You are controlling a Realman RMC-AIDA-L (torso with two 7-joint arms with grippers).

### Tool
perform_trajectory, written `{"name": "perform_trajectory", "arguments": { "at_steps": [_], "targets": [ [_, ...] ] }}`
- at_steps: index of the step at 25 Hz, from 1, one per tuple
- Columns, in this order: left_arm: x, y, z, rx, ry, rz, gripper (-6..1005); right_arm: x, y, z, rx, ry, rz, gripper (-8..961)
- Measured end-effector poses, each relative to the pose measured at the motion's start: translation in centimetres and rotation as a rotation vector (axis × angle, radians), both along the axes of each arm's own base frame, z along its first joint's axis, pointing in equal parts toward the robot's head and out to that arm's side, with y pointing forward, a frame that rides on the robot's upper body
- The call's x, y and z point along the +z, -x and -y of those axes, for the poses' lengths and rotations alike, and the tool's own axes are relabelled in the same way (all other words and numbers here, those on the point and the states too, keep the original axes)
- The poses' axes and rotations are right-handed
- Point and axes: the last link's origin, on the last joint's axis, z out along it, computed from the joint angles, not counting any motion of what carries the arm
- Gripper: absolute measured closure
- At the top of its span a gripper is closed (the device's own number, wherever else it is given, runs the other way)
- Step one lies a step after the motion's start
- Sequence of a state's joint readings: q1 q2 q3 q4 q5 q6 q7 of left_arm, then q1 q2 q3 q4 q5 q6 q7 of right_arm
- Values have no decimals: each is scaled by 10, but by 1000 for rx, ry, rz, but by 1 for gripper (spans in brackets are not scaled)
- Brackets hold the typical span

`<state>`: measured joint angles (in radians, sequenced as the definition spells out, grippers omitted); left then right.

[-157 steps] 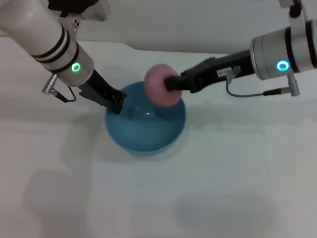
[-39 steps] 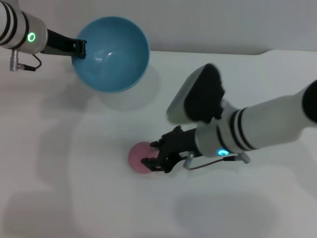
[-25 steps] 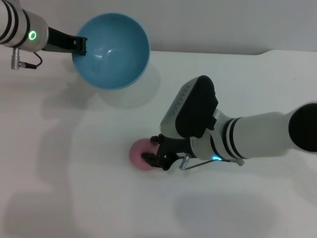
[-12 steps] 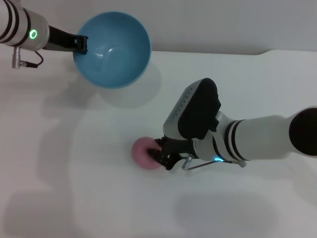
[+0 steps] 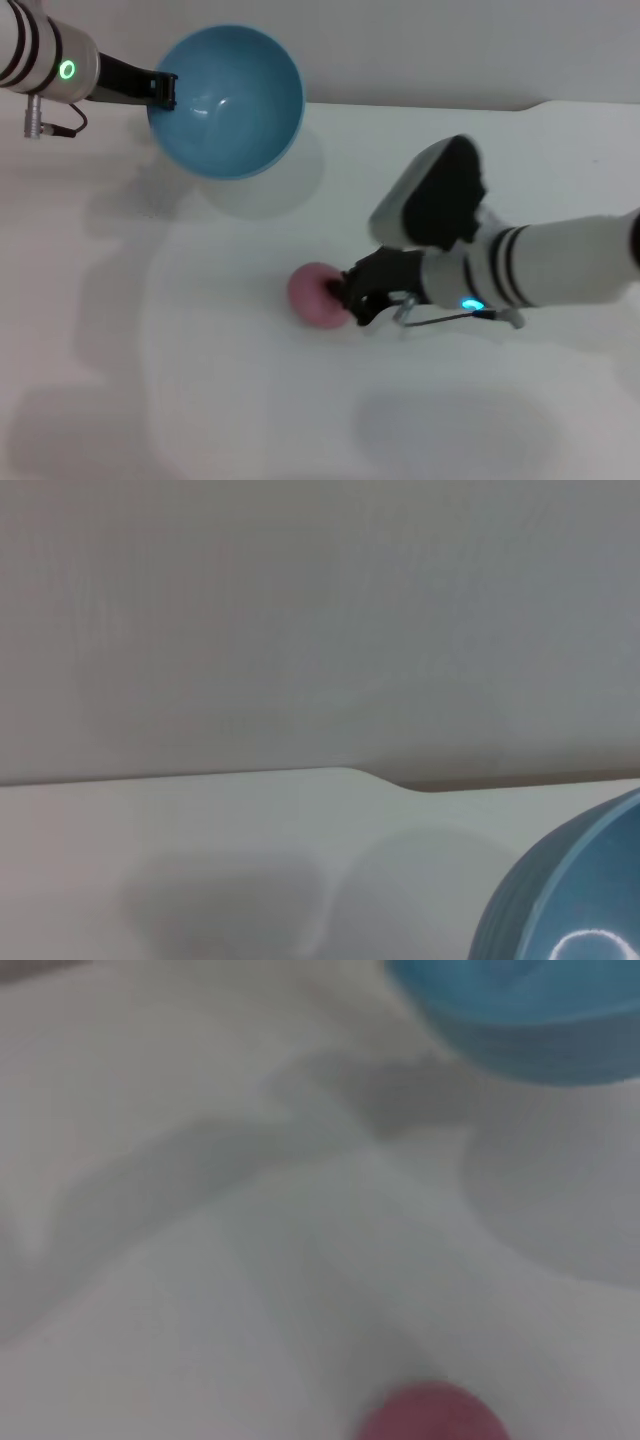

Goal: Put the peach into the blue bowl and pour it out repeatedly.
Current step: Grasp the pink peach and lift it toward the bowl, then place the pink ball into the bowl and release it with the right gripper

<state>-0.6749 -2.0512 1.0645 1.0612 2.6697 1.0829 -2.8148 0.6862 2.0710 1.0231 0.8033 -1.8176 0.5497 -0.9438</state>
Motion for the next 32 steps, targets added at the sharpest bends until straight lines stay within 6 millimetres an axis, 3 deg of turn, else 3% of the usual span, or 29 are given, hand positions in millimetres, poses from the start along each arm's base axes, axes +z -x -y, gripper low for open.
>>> {"name": "perform_trajectory", "arguments": {
  "at_steps": [9, 14, 20, 26, 32],
  "targets": [
    [-12, -5, 4, -23, 70, -39, 1000, 64, -15, 6, -72, 51, -227, 910],
    [-29, -14, 9, -45, 158, -72, 1000, 98, -5, 11, -17, 68, -389, 909],
    [-60, -40, 20, -93, 323, -105, 1000, 133, 11, 4, 60, 44, -541, 909],
    [-92, -67, 33, -164, 442, -40, 1000, 133, 11, -10, 39, -12, -553, 908],
    [-92, -74, 33, -175, 439, 1, 1001, 121, -2, -11, -7, 10, -486, 907]
  ]
}}
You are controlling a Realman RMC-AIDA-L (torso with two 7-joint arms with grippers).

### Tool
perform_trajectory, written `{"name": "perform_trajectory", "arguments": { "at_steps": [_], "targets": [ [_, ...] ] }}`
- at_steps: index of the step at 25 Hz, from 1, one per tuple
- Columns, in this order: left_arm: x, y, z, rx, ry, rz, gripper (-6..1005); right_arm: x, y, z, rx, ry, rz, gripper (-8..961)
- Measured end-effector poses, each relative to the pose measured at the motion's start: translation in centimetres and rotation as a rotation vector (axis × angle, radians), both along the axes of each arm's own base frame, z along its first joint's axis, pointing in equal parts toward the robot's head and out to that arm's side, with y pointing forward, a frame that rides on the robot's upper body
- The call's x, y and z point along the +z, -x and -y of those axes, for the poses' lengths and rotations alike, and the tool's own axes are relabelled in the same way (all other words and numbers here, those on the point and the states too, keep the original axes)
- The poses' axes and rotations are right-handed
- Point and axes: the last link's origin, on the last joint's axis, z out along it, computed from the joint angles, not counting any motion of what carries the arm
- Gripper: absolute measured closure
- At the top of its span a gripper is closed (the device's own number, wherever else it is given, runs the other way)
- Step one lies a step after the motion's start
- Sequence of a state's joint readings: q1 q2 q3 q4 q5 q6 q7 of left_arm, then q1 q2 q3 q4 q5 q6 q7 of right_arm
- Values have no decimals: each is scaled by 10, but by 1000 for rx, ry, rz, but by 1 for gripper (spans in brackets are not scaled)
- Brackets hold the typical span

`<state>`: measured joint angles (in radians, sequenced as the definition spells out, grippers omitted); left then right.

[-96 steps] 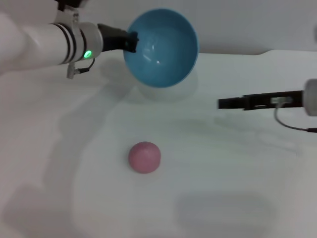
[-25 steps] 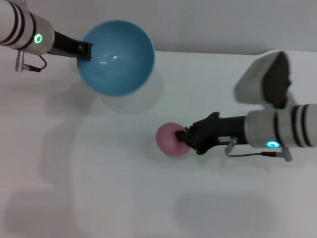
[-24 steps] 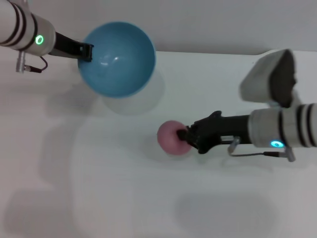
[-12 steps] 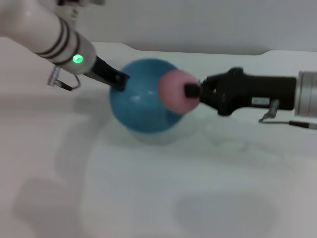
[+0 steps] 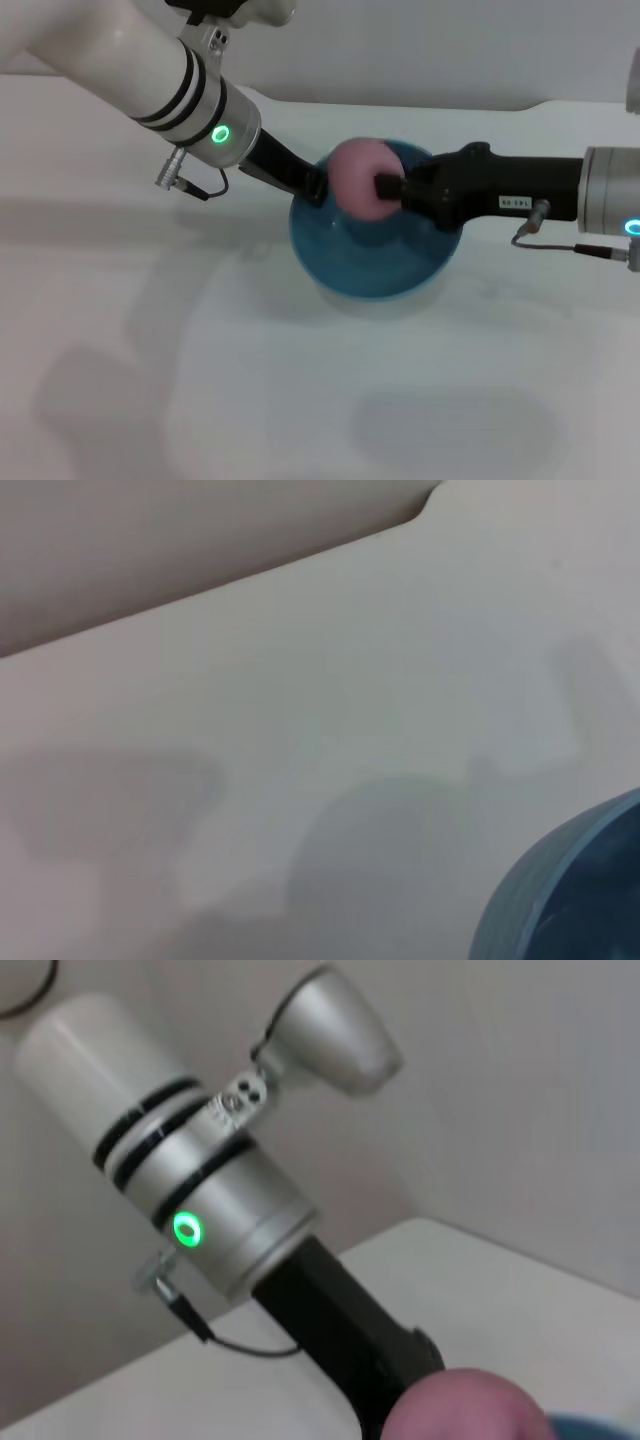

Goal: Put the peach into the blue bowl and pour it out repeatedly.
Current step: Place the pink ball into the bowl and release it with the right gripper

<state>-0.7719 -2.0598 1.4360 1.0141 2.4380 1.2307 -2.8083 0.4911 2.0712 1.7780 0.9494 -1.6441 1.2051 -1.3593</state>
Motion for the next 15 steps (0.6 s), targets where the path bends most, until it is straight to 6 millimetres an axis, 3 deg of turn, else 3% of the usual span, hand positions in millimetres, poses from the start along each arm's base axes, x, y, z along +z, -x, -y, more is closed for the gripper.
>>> {"name": "perform_trajectory", "arguments": {
  "at_steps": [3, 8, 11, 15],
  "targets": [
    [1, 0, -1, 5, -4, 2, 1001, 0, -4, 3, -5, 6, 9, 907],
    [3, 1, -2, 2, -14, -6, 1001, 6, -10, 8, -18, 9, -4, 730],
    [8, 2, -8, -3, -38, -18, 1001, 18, -18, 10, -41, -30, -20, 606],
    [11, -4, -15, -29, -73, -14, 1001, 43, -34, 9, -119, -121, -87, 601]
  ]
}}
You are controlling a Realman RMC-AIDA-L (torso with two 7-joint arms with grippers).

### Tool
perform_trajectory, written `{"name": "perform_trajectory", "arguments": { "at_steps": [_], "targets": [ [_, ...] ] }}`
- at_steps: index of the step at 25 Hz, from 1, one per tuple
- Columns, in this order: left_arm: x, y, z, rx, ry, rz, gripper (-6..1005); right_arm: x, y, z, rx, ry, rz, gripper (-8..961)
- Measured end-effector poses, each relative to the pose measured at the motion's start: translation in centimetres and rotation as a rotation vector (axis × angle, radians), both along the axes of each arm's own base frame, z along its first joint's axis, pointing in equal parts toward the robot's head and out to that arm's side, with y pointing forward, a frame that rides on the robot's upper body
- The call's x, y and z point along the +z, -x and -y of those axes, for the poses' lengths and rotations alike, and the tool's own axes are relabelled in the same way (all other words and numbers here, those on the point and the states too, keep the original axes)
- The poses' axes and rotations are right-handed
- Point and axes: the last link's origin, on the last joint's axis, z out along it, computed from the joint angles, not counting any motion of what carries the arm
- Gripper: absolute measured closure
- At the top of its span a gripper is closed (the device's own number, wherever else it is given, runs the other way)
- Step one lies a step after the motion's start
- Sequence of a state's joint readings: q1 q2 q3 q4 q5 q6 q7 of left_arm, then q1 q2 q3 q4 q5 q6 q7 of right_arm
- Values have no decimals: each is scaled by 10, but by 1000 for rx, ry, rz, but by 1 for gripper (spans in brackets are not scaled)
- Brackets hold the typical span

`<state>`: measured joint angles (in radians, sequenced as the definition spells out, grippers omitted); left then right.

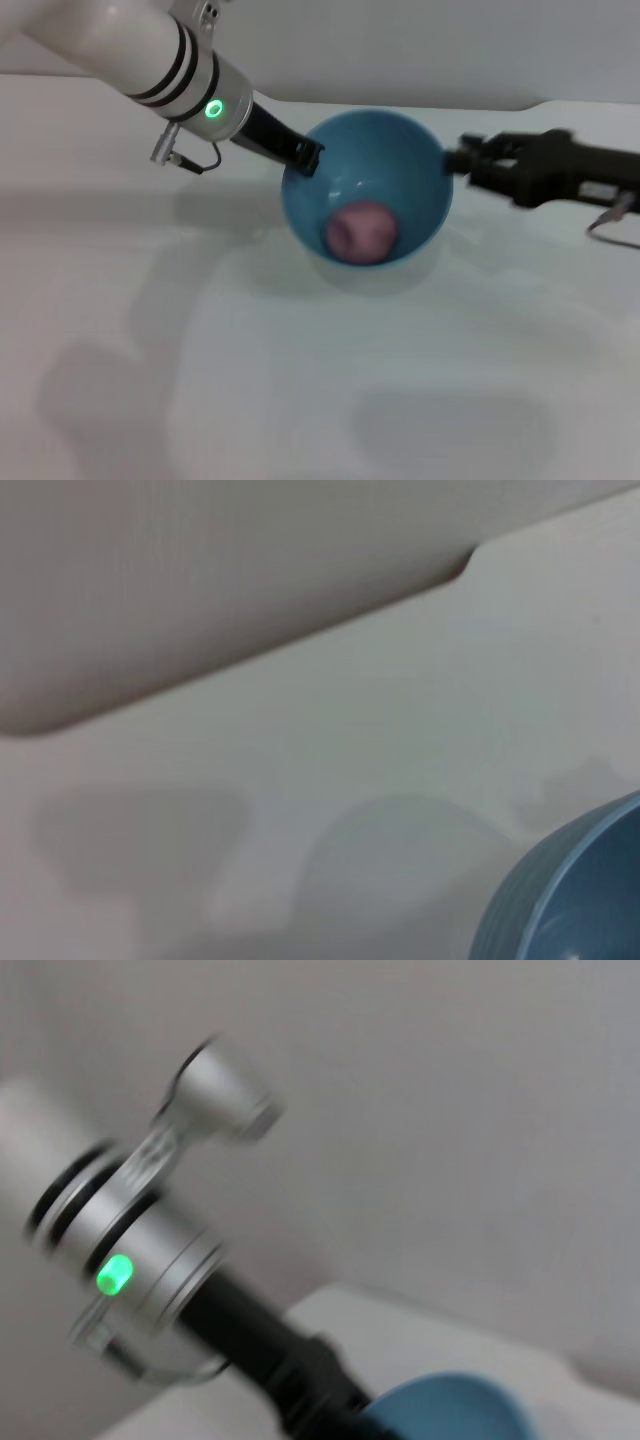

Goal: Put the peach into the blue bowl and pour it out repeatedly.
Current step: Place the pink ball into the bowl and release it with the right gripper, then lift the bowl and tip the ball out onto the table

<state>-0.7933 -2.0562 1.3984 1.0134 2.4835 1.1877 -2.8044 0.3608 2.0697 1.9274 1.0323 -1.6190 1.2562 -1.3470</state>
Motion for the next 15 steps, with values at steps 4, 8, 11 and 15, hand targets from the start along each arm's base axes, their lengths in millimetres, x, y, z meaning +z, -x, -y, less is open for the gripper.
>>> {"name": "perform_trajectory", "arguments": {
  "at_steps": [4, 8, 11, 15],
  "targets": [
    [-8, -11, -9, -98, -62, 9, 1001, 27, -31, 2, -156, -111, -150, 595],
    [-29, -19, -14, -229, -126, -11, 1001, 41, -66, 11, -294, -180, -206, 590],
    [-50, -19, -12, -348, -174, -47, 1001, 37, -88, 19, -379, -176, -212, 586],
    [-73, -14, -8, -473, -226, -73, 1001, 26, -102, 29, -432, -141, -211, 581]
  ]
}}
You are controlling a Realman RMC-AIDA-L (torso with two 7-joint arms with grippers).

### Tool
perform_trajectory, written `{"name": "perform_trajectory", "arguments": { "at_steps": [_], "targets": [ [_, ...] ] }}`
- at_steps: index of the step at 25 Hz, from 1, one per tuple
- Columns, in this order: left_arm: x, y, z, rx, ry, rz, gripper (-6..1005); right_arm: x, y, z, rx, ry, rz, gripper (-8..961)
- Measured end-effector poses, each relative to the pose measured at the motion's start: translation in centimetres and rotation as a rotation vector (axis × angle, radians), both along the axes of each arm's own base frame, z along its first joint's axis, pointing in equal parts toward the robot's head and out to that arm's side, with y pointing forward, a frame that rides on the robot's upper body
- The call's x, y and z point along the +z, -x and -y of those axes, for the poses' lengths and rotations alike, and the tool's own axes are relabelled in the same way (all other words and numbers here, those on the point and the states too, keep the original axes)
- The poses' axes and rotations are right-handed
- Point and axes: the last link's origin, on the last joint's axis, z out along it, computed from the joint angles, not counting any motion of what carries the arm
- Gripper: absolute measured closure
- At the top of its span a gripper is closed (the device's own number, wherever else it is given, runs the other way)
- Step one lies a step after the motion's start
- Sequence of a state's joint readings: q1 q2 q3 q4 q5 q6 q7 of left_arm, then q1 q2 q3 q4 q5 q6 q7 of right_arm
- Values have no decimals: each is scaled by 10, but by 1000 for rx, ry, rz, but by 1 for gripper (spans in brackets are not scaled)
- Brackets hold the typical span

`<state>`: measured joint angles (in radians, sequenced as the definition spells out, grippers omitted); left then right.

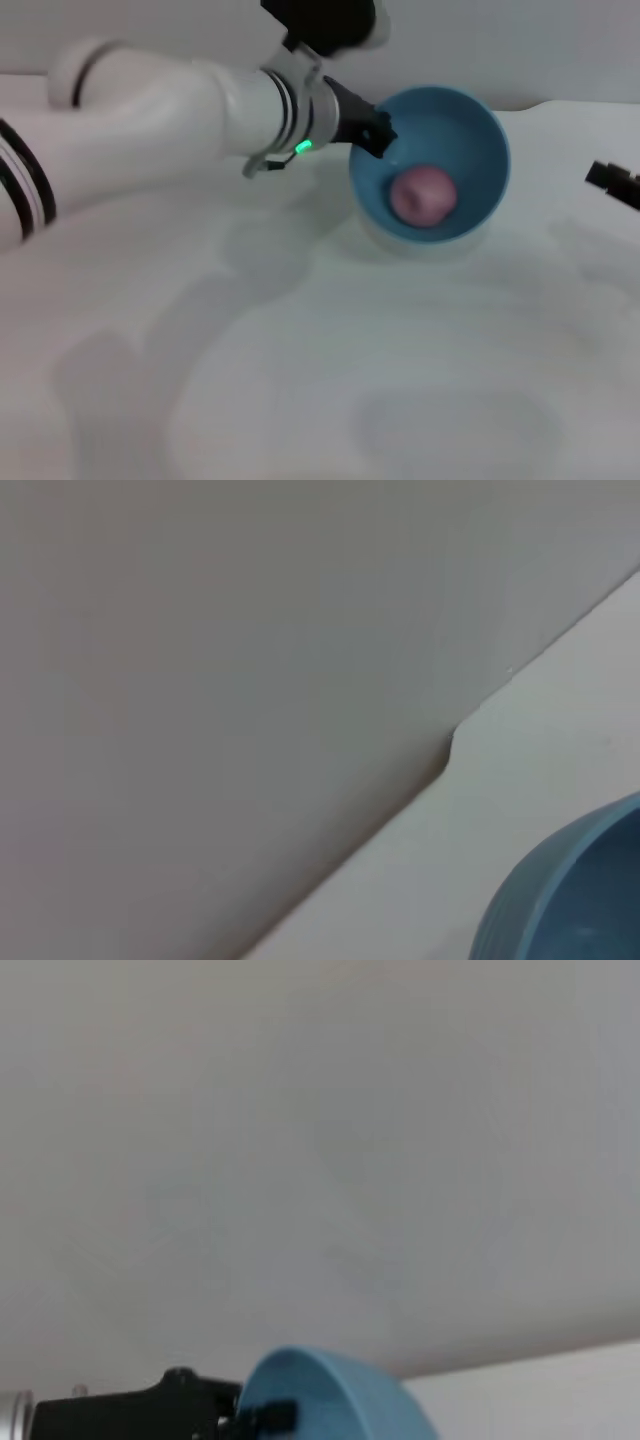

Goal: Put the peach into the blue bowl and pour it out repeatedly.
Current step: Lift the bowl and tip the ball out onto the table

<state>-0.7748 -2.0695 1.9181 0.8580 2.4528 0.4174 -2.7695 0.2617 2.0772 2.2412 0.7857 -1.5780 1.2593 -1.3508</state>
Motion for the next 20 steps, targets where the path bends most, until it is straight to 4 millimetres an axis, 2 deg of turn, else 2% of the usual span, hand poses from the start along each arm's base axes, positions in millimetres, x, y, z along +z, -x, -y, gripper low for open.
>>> {"name": "perform_trajectory", "arguments": {
  "at_steps": [4, 7, 12, 16, 20],
  "targets": [
    [-9, 5, 1, -108, -79, 15, 1000, -5, -6, 7, -23, 14, -11, 576],
    [-9, 18, -1, -184, -166, 20, 1000, -6, -9, 10, -38, 18, -23, 572],
    [-7, 29, -1, -290, -232, -7, 1000, -7, -15, 16, -61, 18, -32, 565],
    [-8, 31, 6, -453, -269, -65, 1001, -3, -31, 19, -157, -16, -87, 560],
    [-13, 29, 18, -611, -282, -150, 1001, -1, -35, 22, -177, -30, -97, 555]
  ]
}}
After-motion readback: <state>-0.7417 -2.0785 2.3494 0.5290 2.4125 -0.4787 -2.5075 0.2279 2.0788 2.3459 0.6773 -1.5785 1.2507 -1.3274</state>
